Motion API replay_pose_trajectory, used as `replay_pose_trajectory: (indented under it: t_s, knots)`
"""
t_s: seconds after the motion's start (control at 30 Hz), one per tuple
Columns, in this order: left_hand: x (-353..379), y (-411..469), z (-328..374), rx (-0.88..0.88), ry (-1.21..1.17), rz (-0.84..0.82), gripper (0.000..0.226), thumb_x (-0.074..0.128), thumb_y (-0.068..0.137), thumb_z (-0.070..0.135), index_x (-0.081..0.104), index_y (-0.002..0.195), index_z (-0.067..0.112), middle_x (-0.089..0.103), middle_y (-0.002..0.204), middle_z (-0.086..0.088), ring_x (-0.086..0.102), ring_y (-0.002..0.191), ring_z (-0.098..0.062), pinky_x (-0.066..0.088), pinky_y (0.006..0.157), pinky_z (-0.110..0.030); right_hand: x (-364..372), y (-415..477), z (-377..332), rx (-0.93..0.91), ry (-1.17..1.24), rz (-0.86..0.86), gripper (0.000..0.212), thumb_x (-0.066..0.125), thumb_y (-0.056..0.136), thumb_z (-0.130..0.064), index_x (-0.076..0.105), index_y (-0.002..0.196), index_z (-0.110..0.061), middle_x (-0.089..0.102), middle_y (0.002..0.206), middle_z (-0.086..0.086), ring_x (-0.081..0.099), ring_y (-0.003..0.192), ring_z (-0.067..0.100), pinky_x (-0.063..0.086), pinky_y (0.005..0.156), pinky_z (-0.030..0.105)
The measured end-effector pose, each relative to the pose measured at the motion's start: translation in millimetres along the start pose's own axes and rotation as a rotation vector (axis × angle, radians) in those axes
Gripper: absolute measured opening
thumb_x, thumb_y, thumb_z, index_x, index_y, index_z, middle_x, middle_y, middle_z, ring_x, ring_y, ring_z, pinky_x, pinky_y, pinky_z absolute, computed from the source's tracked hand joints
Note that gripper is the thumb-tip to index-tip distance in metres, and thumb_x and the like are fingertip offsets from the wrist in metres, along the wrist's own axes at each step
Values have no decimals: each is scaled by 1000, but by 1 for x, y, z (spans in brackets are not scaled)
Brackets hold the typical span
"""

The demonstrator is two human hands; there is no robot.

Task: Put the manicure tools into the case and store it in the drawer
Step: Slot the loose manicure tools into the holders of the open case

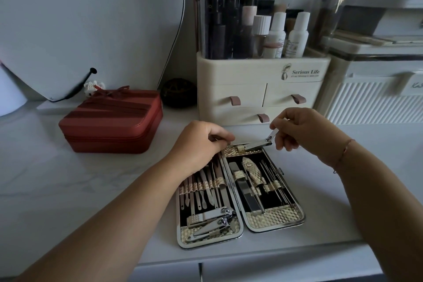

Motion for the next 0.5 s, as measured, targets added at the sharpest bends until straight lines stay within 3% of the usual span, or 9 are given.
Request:
replay_pose_trajectory:
  t_s: [0.27, 0.5]
  knots:
    - [0, 0, 1, 7, 4, -7, 18, 67, 83, 11, 74, 89, 26, 68, 79, 18, 59, 68, 11, 41, 64, 0, -6, 0, 1, -60, 4, -95, 18, 47, 94, -9, 58, 89, 4, 66, 57, 7, 52, 45, 11, 41, 46, 19]
    - [0, -1, 3, 15, 2, -20, 18, 67, 83, 10, 74, 91, 24, 66, 75, 19, 57, 64, 14, 39, 62, 0, -8, -1, 1, -59, 27, -78, 18, 47, 94, -7, 59, 88, 6, 65, 57, 9, 51, 44, 11, 40, 47, 21]
Point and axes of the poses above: each hand's wrist, its own y-axis towards the middle knuckle, its own x-axis out of the palm, z = x × y, the point moved 2 cm from there along y, towards the middle knuckle
